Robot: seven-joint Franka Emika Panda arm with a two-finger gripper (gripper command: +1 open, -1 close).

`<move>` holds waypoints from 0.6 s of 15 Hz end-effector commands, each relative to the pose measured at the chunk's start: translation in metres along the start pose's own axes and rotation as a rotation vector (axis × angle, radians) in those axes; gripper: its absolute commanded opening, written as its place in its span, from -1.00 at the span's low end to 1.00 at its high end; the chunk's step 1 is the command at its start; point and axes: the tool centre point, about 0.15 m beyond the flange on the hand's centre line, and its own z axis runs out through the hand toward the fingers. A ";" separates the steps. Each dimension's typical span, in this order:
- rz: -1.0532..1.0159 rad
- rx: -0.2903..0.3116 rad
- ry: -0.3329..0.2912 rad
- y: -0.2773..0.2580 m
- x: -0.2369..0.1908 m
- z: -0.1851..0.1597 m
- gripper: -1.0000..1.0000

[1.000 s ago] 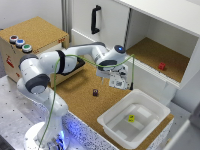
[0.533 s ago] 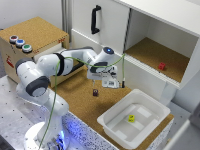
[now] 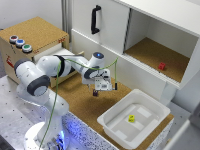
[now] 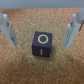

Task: Rotate the purple block towards the right

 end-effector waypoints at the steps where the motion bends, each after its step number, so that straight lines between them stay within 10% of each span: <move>1: 0.113 -0.051 -0.075 0.025 0.019 0.030 1.00; 2: 0.136 -0.041 -0.073 0.030 0.022 0.032 -1.00; 9: 0.184 0.048 -0.062 0.031 0.027 0.031 -1.00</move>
